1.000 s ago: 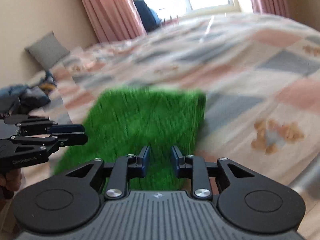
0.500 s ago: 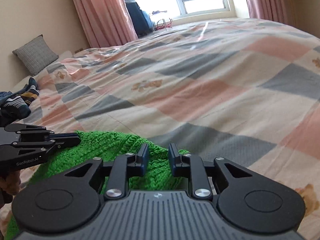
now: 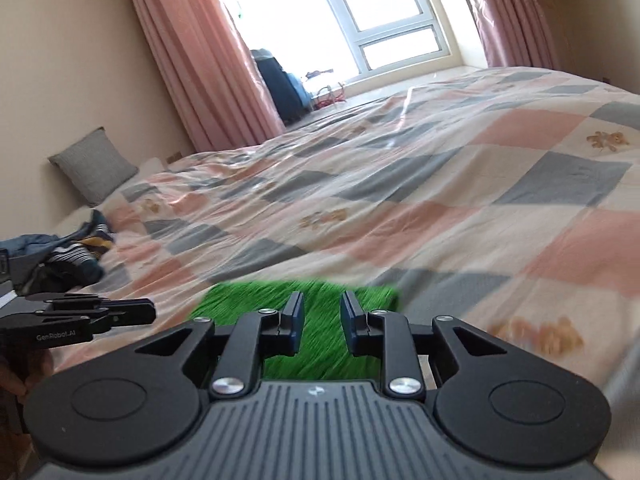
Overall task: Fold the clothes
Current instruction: 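Lower the folded vest onto the duvet with both grippers, then open both grippers and release the folded vest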
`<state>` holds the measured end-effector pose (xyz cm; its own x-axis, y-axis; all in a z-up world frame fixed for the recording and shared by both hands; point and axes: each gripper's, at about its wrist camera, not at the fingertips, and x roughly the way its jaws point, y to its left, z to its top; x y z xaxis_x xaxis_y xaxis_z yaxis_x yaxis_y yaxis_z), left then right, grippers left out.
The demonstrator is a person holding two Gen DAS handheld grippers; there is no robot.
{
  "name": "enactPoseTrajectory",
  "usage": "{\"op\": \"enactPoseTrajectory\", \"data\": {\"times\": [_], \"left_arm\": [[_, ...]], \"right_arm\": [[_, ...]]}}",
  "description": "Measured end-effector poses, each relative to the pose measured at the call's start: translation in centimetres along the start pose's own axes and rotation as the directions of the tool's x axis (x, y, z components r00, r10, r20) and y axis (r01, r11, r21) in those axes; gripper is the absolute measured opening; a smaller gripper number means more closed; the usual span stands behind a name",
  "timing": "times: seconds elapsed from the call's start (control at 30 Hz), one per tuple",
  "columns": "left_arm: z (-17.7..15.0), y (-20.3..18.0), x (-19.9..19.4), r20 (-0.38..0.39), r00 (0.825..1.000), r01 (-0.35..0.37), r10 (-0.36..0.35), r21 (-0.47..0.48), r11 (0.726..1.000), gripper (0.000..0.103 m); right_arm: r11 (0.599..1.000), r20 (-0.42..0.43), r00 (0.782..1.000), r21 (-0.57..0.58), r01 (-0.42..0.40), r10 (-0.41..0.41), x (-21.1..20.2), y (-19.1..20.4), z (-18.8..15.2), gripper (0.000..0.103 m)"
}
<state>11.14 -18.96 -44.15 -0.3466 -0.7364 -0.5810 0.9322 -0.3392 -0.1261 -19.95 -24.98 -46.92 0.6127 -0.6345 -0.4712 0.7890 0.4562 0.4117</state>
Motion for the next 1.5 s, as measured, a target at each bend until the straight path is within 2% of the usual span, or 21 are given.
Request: {"op": "enactPoseTrajectory", "data": {"times": [0.07,0.17,0.23,0.3,0.43,0.57,0.67,0.77,0.93,1.0,1.07,1.13,1.2,1.27,1.37,1.5], "left_arm": [[-2.3,-1.8,-1.4,-0.038,0.999,0.024,-0.024,-0.01,1.0,0.005],[-5.7,-4.3,-2.5,-0.112,0.993,0.022,-0.023,-0.007,1.0,0.005],[-7.6,-5.3,-2.3,-0.16,0.987,-0.022,0.022,0.005,1.0,0.005],[-9.0,-6.0,-1.8,-0.199,0.977,-0.076,0.077,0.015,0.997,0.005],[-8.1,-7.1,-3.6,-0.161,0.983,-0.087,0.089,0.017,0.996,0.004],[-7.2,-8.2,-5.6,-0.137,0.986,-0.092,0.094,0.023,0.996,0.006],[-8.4,-8.8,-5.1,-0.195,0.971,-0.138,0.139,0.018,0.99,0.007],[-9.9,-9.2,-3.8,-0.244,0.948,-0.206,0.205,0.02,0.978,0.009],[-9.5,-10.3,-4.5,-0.237,0.936,-0.259,0.261,0.038,0.965,0.01],[-9.5,-10.5,-5.3,-0.23,0.933,-0.276,0.277,0.036,0.96,0.016],[-9.5,-10.8,-6.2,-0.224,0.93,-0.293,0.293,0.033,0.955,0.021],[-9.5,-11.1,-7.0,-0.217,0.926,-0.31,0.309,0.031,0.95,0.026],[-9.6,-11.3,-7.9,-0.212,0.922,-0.327,0.325,0.027,0.945,0.037],[-9.3,-11.7,-8.4,-0.213,0.915,-0.345,0.342,0.025,0.938,0.044],[-9.3,-12.4,-10.0,-0.191,0.915,-0.358,0.356,0.025,0.933,0.05],[-9.2,-13.4,-11.7,-0.169,0.917,-0.363,0.361,0.015,0.932,0.058]], "right_arm": [[1.0,-0.037,0.999,0.008,-0.028,0.028,-2.0,1.5,-2.2,0.026],[0.999,-0.114,0.993,0.005,-0.034,0.034,-3.9,3.5,-5.9,0.026],[1.0,-0.19,0.982,-0.008,-0.022,0.02,-4.1,4.3,-8.4,0.025],[0.996,-0.246,0.968,-0.081,0.034,-0.053,-3.4,4.8,-10.4,0.024],[0.993,-0.238,0.968,-0.106,0.06,-0.084,-3.9,5.7,-9.6,0.025],[0.991,-0.173,0.984,-0.13,0.029,-0.052,-6.3,7.2,-8.9,0.027],[0.99,-0.206,0.976,-0.137,0.044,-0.072,-6.2,7.7,-9.8,0.026],[0.984,-0.281,0.951,-0.151,0.09,-0.13,-4.6,7.3,-11.8,0.026],[0.991,-0.261,0.958,-0.093,0.099,-0.12,-5.5,6.8,-12.0,0.027],[0.988,-0.232,0.964,-0.108,0.108,-0.131,-6.5,7.2,-11.5,0.027],[0.984,-0.206,0.967,-0.128,0.124,-0.149,-7.4,7.8,-11.2,0.037],[0.982,-0.199,0.966,-0.128,0.139,-0.162,-7.8,8.1,-11.2,0.042],[0.98,-0.202,0.962,-0.12,0.16,-0.182,-8.1,8.3,-11.2,0.048],[0.977,-0.202,0.959,-0.117,0.176,-0.197,-8.6,8.7,-11.3,0.067],[0.973,-0.177,0.963,-0.14,0.182,-0.205,-9.7,9.7,-11.2,0.085],[0.974,-0.142,0.971,-0.148,0.172,-0.193,-11.3,10.7,-10.9,0.09]]}}
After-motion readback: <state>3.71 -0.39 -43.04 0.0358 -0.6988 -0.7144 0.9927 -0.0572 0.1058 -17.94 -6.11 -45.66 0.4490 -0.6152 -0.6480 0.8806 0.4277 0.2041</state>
